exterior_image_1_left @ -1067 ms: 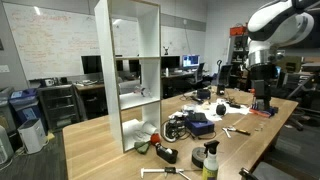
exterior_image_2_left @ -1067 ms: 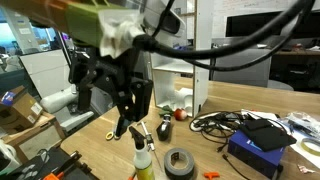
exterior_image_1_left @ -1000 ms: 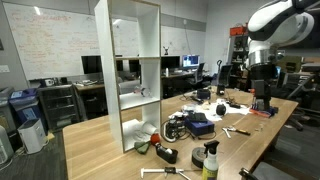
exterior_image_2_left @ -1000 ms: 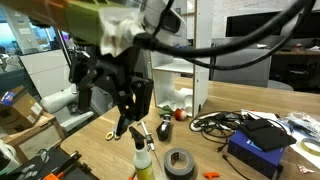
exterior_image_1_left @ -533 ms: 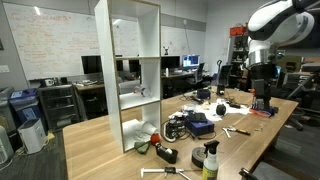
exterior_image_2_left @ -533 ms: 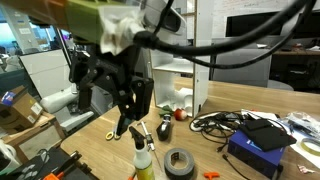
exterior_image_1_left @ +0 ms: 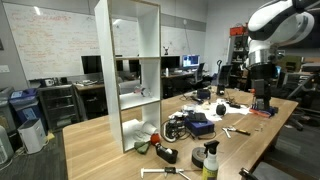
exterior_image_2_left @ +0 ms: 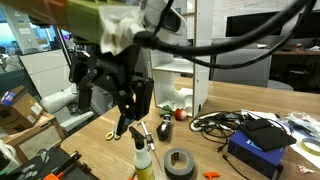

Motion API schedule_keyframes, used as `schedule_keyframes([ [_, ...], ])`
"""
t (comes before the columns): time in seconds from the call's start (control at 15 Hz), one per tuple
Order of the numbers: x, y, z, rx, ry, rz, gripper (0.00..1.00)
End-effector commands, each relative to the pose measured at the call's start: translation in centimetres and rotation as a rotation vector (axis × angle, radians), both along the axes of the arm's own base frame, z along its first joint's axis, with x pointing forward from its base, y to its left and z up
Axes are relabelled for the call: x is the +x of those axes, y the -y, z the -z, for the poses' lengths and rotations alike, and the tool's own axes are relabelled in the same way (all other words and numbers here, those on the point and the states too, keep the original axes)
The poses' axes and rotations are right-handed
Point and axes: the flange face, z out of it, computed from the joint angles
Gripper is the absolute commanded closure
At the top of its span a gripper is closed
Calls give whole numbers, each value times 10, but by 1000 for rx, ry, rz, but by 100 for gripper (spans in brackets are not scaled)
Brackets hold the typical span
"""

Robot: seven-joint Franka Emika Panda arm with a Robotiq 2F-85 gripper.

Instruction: Put the masking tape on the shelf.

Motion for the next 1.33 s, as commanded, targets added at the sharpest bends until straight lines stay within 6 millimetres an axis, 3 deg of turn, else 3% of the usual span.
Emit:
schedule_keyframes([
  [0.0, 2, 0, -1, -15, 1, 25, 0],
  [0.4, 38, -7, -6, -126, 11, 174, 0],
  [0.67, 70, -2, 0, -225, 19, 338, 0],
  [1.27, 142, 29, 50, -397, 38, 627, 0],
])
